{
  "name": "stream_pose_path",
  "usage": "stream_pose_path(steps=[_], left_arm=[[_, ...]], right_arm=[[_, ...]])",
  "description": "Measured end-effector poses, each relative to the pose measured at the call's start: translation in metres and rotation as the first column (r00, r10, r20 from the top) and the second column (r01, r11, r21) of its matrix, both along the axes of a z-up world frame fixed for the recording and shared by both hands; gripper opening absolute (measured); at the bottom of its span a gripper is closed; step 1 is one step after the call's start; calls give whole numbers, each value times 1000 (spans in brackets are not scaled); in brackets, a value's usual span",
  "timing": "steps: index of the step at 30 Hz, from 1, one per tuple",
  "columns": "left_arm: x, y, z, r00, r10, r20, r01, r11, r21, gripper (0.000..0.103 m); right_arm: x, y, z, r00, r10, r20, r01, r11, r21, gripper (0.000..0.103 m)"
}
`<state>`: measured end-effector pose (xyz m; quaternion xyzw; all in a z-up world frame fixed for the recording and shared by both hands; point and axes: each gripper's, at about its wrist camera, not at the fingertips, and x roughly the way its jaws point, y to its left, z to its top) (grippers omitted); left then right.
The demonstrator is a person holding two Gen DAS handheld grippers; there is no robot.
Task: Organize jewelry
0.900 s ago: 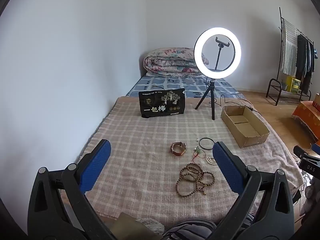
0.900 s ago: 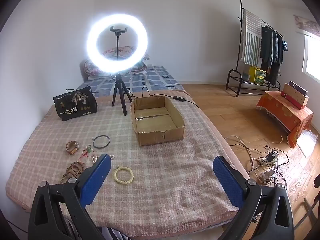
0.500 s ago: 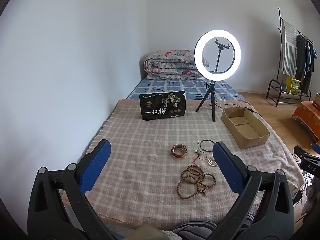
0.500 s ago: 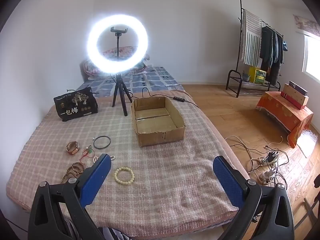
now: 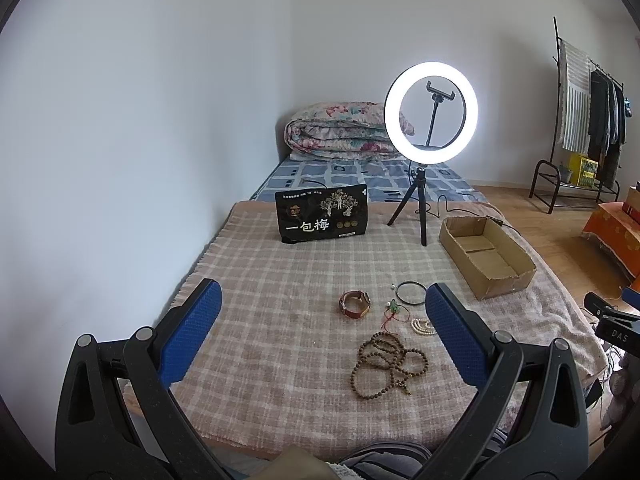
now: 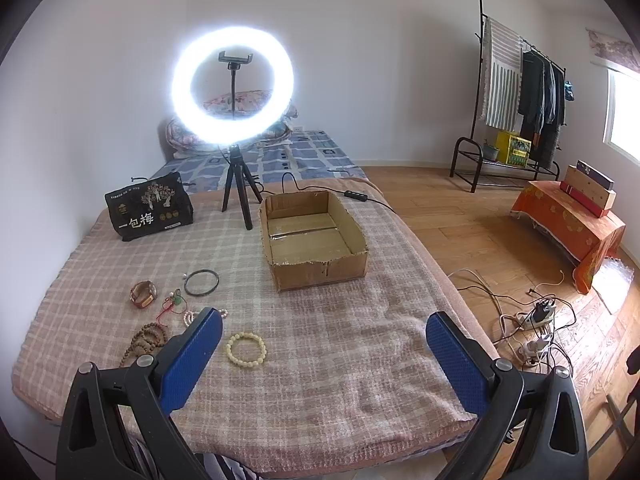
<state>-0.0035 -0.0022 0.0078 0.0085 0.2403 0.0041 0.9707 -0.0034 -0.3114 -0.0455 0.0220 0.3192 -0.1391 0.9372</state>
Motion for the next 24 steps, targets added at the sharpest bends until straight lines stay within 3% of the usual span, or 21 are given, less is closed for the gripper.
stream_pose_path(steps=[24], left_arm=[[0,2,3,1000,-3,9,3,1000,-8,103]], right_arm=[[-1,-1,2,1000,2,6,-2,1000,-1,103]])
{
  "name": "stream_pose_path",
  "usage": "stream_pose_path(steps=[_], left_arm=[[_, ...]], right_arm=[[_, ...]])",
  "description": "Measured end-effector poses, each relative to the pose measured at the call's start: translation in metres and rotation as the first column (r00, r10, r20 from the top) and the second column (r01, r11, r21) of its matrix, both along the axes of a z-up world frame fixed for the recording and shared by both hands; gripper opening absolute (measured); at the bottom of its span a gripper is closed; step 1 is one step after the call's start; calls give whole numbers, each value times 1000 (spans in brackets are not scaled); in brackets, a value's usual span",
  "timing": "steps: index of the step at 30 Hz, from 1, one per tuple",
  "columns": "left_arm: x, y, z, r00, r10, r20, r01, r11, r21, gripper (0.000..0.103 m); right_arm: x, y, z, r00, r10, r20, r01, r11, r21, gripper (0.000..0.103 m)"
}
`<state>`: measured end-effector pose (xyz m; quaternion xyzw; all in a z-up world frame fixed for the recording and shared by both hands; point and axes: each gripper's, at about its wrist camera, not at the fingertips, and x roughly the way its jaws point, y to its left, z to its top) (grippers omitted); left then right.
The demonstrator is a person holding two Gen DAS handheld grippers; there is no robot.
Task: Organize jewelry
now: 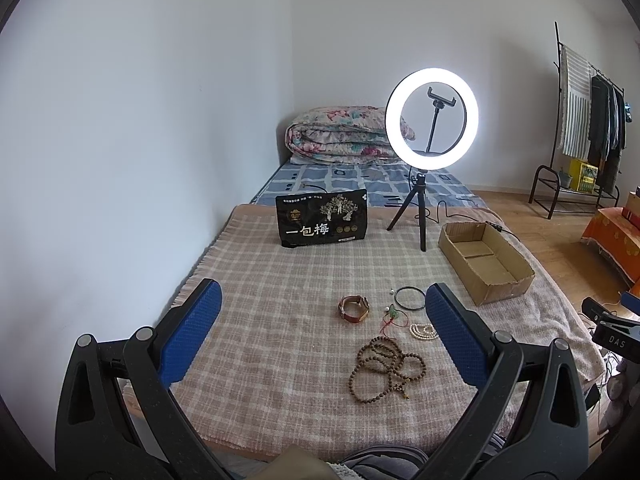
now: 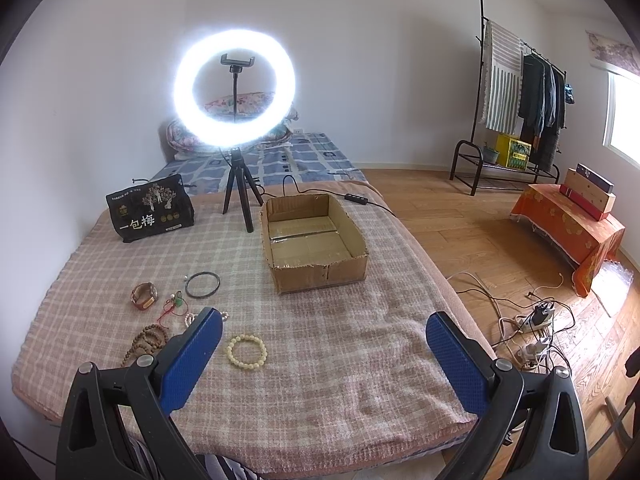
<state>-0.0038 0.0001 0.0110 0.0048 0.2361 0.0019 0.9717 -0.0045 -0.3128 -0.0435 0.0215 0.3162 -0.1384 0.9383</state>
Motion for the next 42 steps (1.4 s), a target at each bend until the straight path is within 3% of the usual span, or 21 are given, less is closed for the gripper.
stream_pose_path(steps=[42], left_arm=[[-1,1,-3,1000,2,-3,-2,1000,-3,103]], right_arm=[[2,7,-7,1000,13,-23,-13,1000,-10,103]])
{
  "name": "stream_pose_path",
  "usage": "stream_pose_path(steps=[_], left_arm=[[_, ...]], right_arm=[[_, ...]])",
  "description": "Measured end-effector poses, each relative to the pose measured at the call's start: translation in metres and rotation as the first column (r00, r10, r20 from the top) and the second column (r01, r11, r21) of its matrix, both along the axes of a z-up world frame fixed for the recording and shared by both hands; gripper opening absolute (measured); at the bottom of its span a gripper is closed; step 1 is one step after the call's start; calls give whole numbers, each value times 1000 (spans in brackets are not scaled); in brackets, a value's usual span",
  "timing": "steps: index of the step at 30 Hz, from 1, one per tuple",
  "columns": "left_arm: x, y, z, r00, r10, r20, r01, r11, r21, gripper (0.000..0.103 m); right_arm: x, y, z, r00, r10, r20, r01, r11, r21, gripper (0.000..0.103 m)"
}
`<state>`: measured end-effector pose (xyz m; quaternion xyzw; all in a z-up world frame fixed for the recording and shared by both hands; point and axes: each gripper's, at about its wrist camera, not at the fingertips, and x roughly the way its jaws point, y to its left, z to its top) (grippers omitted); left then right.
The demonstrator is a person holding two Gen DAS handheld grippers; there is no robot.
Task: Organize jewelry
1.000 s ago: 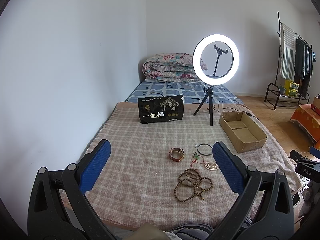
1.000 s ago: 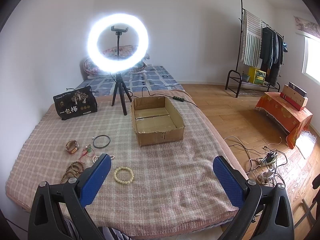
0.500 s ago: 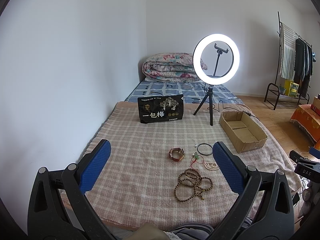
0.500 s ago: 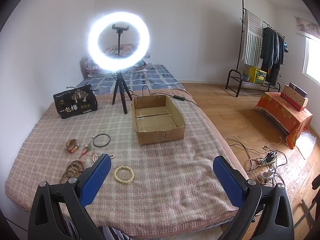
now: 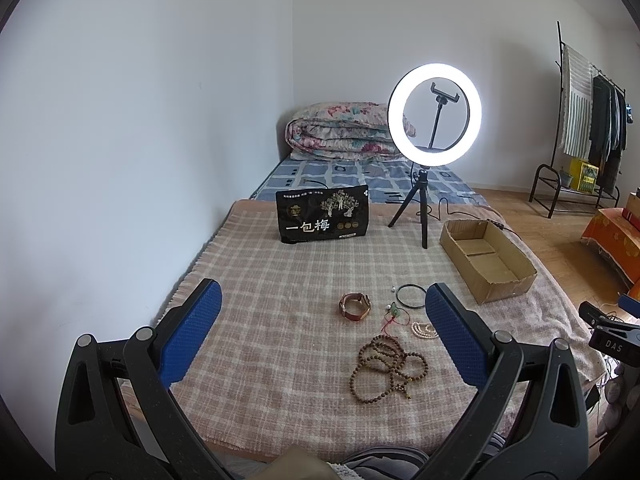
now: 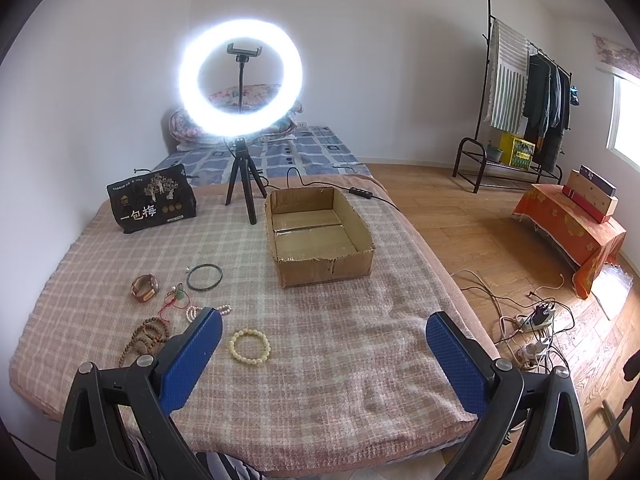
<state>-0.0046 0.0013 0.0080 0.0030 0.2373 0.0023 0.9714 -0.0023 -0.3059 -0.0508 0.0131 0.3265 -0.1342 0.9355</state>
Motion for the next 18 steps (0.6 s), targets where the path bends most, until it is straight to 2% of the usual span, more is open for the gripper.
stream_pose_path(steps=[7,18], left_arm=[[5,2,-9,1000,8,-16,-8,1000,0,103],[35,19,-33,997,36,-66,-35,999,21,103]], right_arm=[[9,1,-5,1000,2,-20,-2,1000,-1,103],[27,-1,-21,998,26,-56,-27,999,-17,103]])
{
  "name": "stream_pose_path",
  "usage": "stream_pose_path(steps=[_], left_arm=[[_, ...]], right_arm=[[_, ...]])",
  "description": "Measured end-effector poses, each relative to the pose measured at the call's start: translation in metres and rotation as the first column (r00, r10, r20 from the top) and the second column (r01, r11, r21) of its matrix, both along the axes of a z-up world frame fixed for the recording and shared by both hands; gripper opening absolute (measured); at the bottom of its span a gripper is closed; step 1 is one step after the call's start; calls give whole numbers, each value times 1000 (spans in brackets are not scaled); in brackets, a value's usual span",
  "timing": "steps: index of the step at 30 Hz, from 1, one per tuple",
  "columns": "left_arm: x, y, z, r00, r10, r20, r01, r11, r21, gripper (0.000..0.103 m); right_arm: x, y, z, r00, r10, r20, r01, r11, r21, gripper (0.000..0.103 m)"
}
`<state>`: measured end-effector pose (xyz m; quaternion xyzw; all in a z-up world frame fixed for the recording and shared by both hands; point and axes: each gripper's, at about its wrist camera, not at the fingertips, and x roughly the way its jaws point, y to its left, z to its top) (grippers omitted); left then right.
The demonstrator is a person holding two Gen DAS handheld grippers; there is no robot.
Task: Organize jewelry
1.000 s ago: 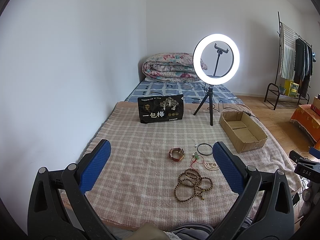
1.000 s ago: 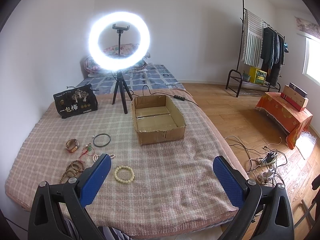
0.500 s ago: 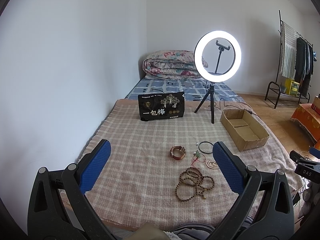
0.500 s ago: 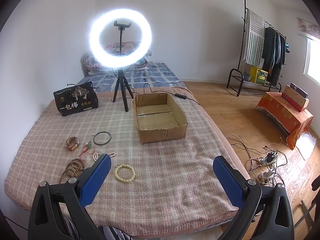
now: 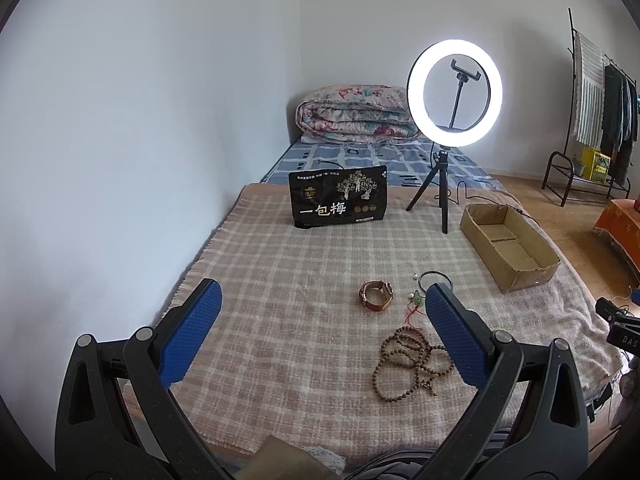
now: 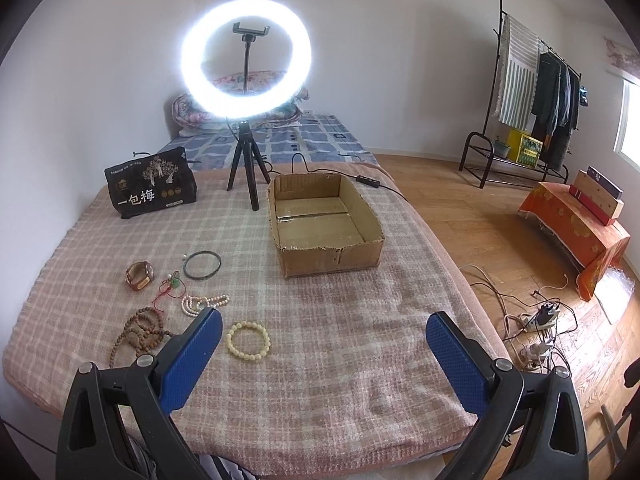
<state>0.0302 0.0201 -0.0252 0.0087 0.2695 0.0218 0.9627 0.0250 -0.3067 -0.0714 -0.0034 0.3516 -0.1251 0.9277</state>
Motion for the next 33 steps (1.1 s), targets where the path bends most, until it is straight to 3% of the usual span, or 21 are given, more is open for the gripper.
stream_pose_path(steps=[8,19,23,28,33], left_arm=[[29,19,-21,999,8,-50,-8,1000,6,103],[73,24,-60,987,-62,-149,59,998,-30,102],[95,21,-72,978,-91,-190,82,995,-58,90],[126,13,-89,962,-135,-237,118,990,-83,81],[157,6,-114,937,-163,-310,135,985,-110,65]], right_arm=[[20,-5,-20,999,36,-35,-37,999,-16,103],[50,-7,-55,985,124,-119,-122,992,27,102],[66,-6,-72,972,160,-174,-155,987,42,100],[85,-4,-94,950,202,-238,-189,979,75,89],[108,-1,-119,918,248,-310,-223,968,114,79]])
